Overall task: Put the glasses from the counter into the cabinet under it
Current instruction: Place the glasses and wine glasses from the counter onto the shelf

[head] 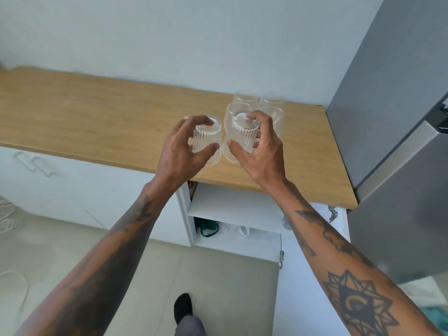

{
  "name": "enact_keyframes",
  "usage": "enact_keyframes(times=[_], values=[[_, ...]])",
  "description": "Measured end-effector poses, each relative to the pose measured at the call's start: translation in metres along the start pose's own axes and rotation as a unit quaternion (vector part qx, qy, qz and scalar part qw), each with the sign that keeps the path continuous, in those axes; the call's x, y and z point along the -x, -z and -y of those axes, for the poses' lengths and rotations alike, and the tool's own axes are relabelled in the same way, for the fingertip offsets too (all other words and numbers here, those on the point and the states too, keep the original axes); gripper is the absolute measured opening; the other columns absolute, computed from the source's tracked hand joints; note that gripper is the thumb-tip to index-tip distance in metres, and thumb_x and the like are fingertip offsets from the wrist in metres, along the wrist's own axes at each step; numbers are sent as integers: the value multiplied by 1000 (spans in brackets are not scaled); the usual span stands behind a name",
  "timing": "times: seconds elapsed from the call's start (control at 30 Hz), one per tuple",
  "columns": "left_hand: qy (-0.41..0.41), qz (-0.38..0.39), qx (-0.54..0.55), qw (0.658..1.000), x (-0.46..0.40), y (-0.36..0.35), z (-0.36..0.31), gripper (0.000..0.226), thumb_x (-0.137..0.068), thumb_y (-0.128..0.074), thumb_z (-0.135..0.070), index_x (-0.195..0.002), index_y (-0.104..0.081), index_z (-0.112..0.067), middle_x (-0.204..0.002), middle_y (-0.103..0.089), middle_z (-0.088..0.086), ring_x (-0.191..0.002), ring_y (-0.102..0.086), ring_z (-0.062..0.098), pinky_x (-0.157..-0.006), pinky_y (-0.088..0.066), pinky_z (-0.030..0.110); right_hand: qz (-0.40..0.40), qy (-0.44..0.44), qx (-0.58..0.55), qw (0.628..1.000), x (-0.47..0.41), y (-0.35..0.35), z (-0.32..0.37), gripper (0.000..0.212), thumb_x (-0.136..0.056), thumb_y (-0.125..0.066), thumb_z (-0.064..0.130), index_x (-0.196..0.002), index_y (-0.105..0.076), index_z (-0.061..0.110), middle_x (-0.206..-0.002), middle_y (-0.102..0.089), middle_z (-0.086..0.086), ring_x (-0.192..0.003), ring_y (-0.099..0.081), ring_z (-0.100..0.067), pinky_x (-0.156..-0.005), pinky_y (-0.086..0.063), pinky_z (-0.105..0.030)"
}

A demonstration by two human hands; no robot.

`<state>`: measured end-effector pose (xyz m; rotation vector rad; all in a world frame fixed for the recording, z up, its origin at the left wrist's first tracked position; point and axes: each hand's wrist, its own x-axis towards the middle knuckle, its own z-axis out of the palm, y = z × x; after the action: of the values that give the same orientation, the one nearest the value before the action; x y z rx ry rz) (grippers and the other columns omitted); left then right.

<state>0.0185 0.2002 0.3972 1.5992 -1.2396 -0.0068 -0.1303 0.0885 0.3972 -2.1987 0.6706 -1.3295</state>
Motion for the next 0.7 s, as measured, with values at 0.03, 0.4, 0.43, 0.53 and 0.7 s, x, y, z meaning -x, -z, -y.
enact_keyframes(times=[0.03,0.4,0.43,0.53,0.7], values=[[10,6,2,1000,10,-4,3,46,-80,-80,-32,-120,-58,-34,-118,-52,-39,-108,-57,18,-80,-59,50,5,-7,4,1000,10,-1,-5,59,-76,-79,26,-124,-49,12,-116,-53,13,-101,-60,-14,-82,-55,-34],[122,30,15,992,129,-64,119,44,-81,-81,-25,-121,-61,-26,-119,-59,-17,-110,-59,14,-82,-61,42,88,-122,8,989,140,-44,-97,57,-78,-78,25,-124,-46,14,-117,-47,29,-103,-54,0,-81,-52,-23],[124,34,14,992,137,-74,136,44,-82,-81,-25,-121,-61,-25,-121,-59,-15,-111,-60,15,-82,-62,41,95,-128,11,987,152,-52,-112,58,-78,-78,26,-124,-45,14,-119,-48,26,-104,-52,3,-80,-50,-19],[128,48,9,991,152,-104,184,44,-82,-81,-27,-121,-60,-21,-124,-61,-7,-112,-60,15,-83,-62,39,109,-153,21,982,178,-77,-153,58,-79,-78,26,-125,-45,13,-122,-51,17,-106,-54,-1,-82,-50,-19],[109,67,-14,992,150,-166,280,45,-83,-79,-29,-122,-59,-19,-126,-59,-4,-113,-55,14,-81,-62,40,119,-169,42,977,196,-142,-241,59,-76,-80,26,-123,-45,15,-116,-48,26,-104,-56,-9,-82,-54,-34]])
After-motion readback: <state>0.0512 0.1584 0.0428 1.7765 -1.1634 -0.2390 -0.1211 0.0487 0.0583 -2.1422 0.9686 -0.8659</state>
